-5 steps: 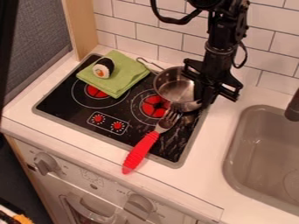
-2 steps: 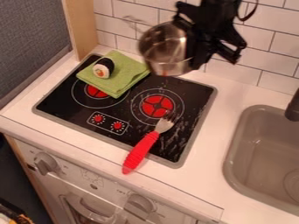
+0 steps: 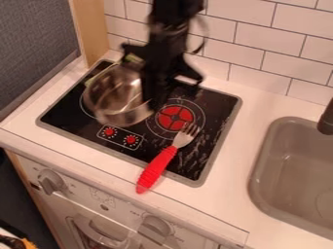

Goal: Put the silver pot at the bottom left burner

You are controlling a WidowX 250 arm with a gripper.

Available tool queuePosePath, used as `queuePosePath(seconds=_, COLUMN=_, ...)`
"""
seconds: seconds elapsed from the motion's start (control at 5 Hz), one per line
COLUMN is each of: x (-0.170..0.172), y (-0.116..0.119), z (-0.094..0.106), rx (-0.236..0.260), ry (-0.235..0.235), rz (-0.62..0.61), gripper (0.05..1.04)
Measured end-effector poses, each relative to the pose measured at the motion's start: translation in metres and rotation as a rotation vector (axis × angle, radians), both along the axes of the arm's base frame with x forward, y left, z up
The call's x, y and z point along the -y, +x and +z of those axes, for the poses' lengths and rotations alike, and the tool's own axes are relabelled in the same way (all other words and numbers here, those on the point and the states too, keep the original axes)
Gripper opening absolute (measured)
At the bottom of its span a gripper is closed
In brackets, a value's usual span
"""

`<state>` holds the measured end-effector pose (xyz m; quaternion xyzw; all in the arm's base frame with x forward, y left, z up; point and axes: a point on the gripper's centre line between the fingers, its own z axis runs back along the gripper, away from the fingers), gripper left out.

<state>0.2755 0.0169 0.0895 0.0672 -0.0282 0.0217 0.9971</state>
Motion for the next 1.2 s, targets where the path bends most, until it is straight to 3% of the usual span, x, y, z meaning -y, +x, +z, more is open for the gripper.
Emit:
queuePosePath(seconds=0.6, x=-0.067, y=-0.004, z=-0.053, rx=-0.035, ry=-0.119, rz=0.105, gripper=0.074)
queuePosePath(seconds=1.0, x=-0.080, y=-0.008, z=-0.063, rx=-0.044, ry=-0.139, rz=0.085, gripper=0.104)
queuePosePath(seconds=1.2, x=-0.078, y=-0.008, z=-0.068, rx=-0.033, ry=-0.176, rz=0.082, gripper=0.291)
